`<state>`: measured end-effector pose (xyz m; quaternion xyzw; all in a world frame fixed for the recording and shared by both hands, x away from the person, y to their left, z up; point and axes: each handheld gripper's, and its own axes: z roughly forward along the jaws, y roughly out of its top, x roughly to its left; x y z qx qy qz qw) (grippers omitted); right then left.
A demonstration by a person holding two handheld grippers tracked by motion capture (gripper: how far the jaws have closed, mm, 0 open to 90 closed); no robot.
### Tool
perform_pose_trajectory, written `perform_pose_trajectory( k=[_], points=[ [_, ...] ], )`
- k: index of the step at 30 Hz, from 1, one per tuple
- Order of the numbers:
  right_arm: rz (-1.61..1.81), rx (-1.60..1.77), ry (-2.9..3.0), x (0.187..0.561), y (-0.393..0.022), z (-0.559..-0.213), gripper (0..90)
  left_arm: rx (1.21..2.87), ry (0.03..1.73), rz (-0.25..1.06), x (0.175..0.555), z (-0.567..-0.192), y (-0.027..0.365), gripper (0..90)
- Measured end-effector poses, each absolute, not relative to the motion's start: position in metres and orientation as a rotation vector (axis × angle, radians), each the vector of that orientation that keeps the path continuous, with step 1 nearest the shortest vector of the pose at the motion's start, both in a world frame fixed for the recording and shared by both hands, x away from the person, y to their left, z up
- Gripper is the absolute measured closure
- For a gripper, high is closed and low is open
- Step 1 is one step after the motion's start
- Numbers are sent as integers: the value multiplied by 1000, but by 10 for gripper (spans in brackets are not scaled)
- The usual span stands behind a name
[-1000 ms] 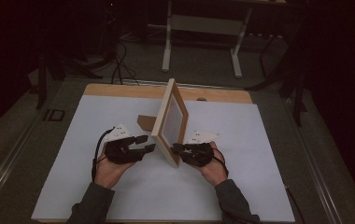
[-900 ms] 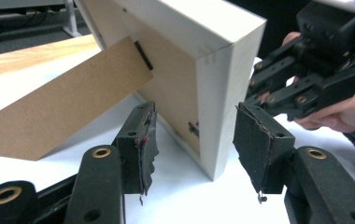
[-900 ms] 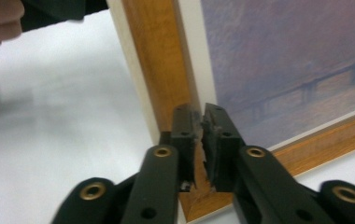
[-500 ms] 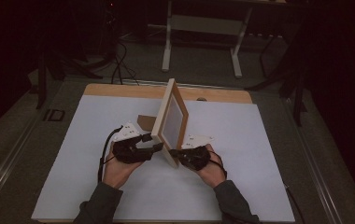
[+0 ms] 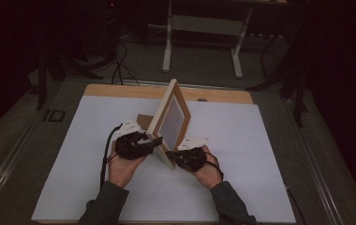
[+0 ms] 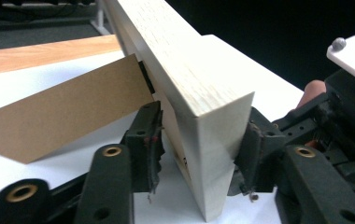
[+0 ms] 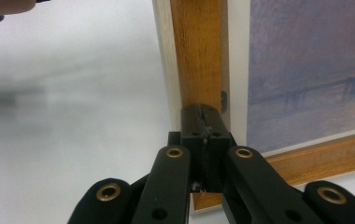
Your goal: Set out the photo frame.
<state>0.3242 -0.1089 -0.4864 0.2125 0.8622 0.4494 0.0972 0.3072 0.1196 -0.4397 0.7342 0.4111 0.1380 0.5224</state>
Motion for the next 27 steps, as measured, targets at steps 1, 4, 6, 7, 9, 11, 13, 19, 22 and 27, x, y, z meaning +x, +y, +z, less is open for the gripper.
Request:
perform_pose_trajectory(
  k=[1, 4, 6, 7, 9, 11, 13, 19, 22, 27],
  points=[
    [1331, 629, 2553, 324, -109, -486, 899, 1759, 985, 331, 307, -440, 120, 585],
    [1330, 626, 2560, 325, -103, -488, 899, 1742, 1034, 372, 307, -438, 123, 624],
    [1326, 597, 2584, 323, -97, -490, 899, 1730, 1070, 395, 307, -437, 126, 658],
    [1326, 597, 2584, 323, -97, -490, 899, 1723, 1085, 399, 308, -437, 127, 658],
    [1309, 581, 2591, 322, -93, -491, 898, 1717, 1114, 415, 309, -437, 129, 663],
    [1307, 581, 2590, 323, -91, -492, 898, 1710, 1139, 433, 311, -436, 130, 663],
    [1309, 594, 2582, 324, -93, -491, 897, 1699, 1157, 440, 313, -436, 131, 660],
    [1306, 628, 2558, 327, -103, -489, 891, 1671, 1188, 457, 318, -436, 128, 635],
    [1306, 646, 2549, 330, -107, -489, 889, 1659, 1196, 468, 321, -435, 125, 647],
    [1311, 664, 2535, 331, -113, -488, 884, 1642, 1193, 444, 324, -435, 125, 687]
  ],
)
